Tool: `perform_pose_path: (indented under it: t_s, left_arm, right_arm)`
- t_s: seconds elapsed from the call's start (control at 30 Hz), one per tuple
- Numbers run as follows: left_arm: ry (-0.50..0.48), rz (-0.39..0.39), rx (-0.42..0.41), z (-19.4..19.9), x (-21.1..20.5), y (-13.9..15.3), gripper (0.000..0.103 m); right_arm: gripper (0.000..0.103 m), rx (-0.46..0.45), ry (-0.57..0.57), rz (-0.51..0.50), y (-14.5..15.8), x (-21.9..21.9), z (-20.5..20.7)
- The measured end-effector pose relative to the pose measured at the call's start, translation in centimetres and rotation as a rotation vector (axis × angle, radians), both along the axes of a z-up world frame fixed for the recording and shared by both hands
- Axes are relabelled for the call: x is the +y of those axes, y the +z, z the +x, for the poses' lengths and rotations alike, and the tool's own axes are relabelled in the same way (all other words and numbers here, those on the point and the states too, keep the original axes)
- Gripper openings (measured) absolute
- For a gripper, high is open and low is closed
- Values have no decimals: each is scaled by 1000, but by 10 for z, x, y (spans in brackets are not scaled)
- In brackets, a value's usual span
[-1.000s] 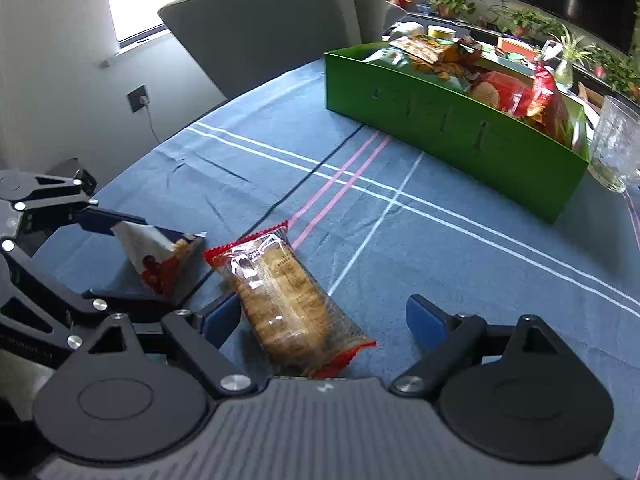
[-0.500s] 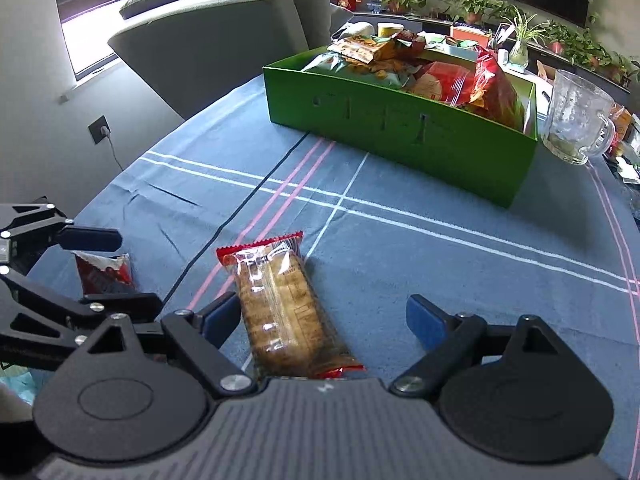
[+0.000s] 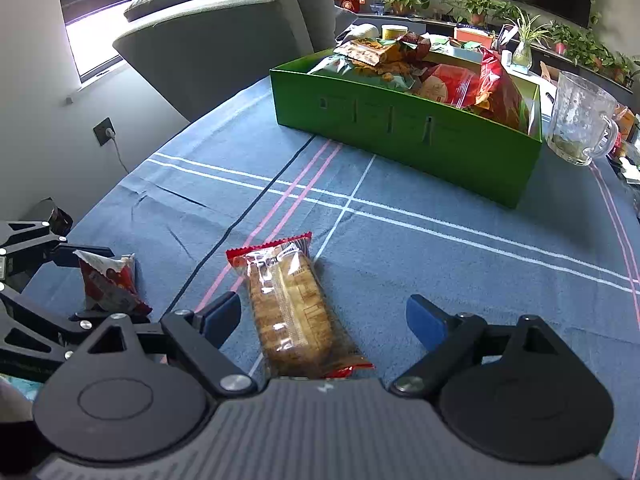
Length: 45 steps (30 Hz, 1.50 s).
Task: Organize snacks
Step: 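Grasp the wrapped biscuit pack with the right gripper while the left approaches the chip bag, then close the left gripper on the red-and-white chip bag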
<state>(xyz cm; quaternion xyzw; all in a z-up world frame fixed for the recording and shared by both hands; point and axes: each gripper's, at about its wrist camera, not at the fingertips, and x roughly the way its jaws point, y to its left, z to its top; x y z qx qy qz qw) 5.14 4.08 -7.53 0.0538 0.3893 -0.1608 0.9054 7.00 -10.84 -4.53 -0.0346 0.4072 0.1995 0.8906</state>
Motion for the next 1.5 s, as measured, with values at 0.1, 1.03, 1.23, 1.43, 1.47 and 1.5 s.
perform_pose_path:
  t_s: [0.1, 1.03, 1.23, 1.43, 1.47, 1.5]
  left_arm:
    - [-3, -15, -6, -1, 1, 2, 54]
    - [-21, -18, -53, 8, -24, 8, 48]
    - [-6, -3, -41, 8, -24, 5, 55]
    - [6, 10, -21, 10, -22, -1, 65]
    - [5, 9, -31, 10, -22, -1, 63]
    - [-3, 8, -35, 10, -23, -1, 55]
  right_arm:
    - [87, 6, 4, 1, -2, 1, 0]
    - [86, -10, -35, 33, 0, -3, 1]
    - [86, 2, -51, 50, -2, -8, 2]
    - [86, 9, -55, 61, -3, -9, 2]
    - [86, 9, -55, 61, -4, -9, 2]
    - [86, 9, -54, 61, -4, -9, 2]
